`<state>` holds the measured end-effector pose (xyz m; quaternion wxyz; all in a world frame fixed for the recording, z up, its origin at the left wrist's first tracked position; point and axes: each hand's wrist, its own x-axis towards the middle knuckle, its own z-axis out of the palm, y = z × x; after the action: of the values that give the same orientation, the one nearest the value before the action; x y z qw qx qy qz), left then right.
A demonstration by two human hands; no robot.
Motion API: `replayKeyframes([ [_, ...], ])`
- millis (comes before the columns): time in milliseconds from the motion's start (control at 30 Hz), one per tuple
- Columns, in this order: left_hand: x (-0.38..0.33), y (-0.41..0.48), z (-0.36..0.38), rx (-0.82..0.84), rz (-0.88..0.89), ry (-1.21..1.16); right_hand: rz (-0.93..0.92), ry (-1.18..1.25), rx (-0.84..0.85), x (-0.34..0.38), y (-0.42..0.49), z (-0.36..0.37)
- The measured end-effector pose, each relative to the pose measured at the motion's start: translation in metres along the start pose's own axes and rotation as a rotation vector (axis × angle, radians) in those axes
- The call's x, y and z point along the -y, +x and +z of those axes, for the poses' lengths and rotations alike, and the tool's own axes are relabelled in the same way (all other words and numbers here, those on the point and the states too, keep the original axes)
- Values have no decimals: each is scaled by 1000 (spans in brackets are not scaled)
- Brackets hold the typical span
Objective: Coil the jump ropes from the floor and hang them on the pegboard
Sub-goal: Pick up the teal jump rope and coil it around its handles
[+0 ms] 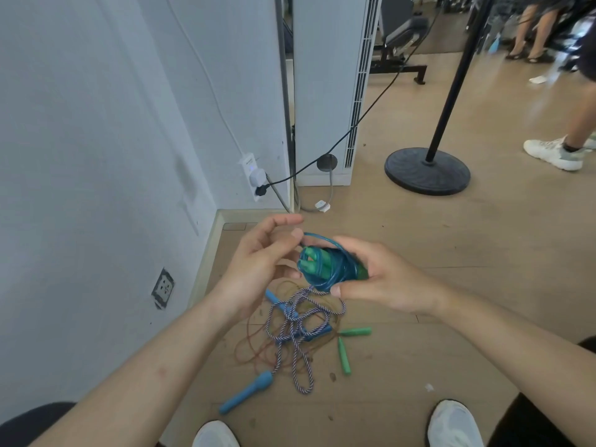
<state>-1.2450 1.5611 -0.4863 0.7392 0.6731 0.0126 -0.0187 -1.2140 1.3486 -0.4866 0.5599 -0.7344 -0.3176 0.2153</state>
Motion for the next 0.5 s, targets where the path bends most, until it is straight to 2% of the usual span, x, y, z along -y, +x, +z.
replayKeyframes([
  [300, -5, -3, 1, 41, 32, 46, 52, 356, -27, -2, 2, 3],
  [500, -9, -5, 2, 54, 29, 11, 142, 521, -132, -1, 4, 6],
])
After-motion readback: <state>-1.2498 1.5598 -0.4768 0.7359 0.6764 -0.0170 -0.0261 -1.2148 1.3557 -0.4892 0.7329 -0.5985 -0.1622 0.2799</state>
